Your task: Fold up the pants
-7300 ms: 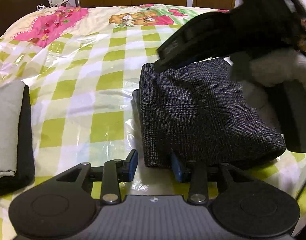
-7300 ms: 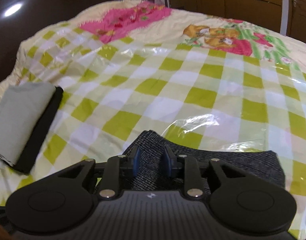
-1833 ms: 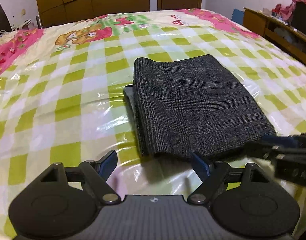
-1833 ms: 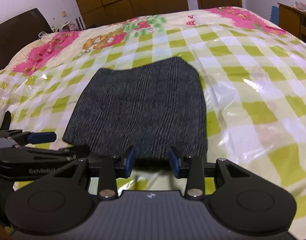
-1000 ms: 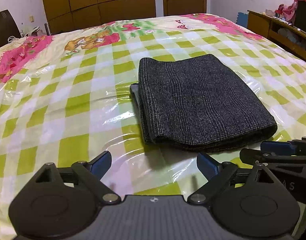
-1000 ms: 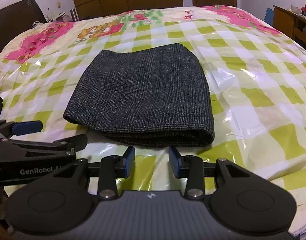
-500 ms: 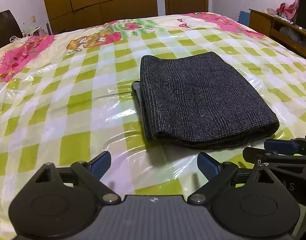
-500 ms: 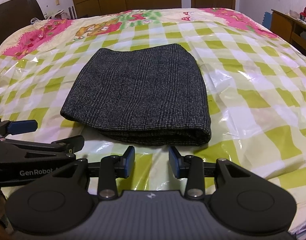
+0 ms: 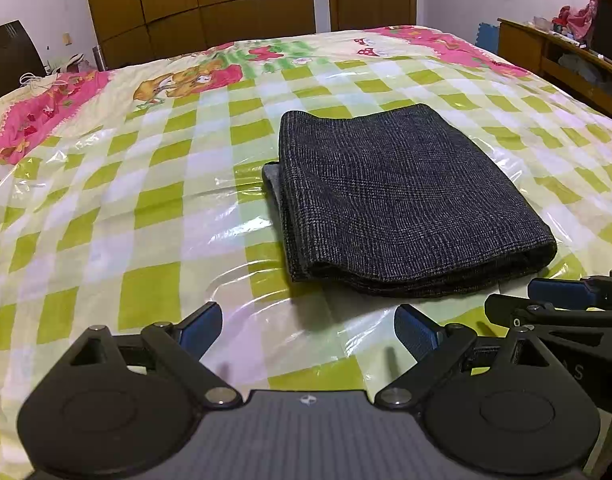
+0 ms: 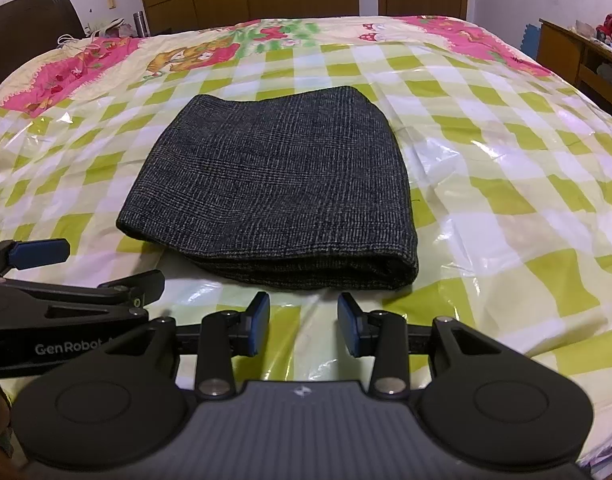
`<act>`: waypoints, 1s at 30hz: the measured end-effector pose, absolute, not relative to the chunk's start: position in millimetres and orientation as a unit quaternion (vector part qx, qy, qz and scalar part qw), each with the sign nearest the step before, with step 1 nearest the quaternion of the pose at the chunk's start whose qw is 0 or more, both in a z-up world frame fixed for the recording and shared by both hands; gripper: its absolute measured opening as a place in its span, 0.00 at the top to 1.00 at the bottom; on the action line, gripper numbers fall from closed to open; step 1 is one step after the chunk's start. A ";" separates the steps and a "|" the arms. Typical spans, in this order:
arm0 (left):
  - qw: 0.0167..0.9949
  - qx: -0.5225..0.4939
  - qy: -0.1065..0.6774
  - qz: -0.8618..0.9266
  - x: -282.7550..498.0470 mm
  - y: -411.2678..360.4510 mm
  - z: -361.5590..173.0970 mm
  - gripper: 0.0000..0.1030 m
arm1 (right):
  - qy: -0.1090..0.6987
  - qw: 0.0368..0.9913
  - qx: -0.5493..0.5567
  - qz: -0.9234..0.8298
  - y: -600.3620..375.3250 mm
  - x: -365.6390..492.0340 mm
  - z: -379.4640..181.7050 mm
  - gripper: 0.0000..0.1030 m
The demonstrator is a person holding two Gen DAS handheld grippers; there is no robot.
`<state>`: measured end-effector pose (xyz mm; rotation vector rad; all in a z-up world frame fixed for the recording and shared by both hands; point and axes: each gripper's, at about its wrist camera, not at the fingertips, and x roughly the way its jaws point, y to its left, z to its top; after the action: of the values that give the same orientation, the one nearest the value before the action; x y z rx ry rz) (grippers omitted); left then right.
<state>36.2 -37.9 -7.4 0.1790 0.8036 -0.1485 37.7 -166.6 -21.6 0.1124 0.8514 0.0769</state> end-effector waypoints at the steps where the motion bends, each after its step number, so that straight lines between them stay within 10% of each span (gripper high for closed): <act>1: 0.914 0.087 0.390 -0.072 36.1 -37.8 -7.4 0.00 | 0.413 0.908 0.054 0.037 -166.5 38.0 -21.9 0.63; 30: 0.912 0.078 0.398 -0.065 38.2 -34.9 -13.7 0.00 | 0.419 0.904 0.070 0.037 -169.8 36.4 -25.6 0.58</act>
<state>38.2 -34.9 -13.7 0.1611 0.8201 -0.1330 36.4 -169.8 -25.6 0.1438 0.8662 0.0759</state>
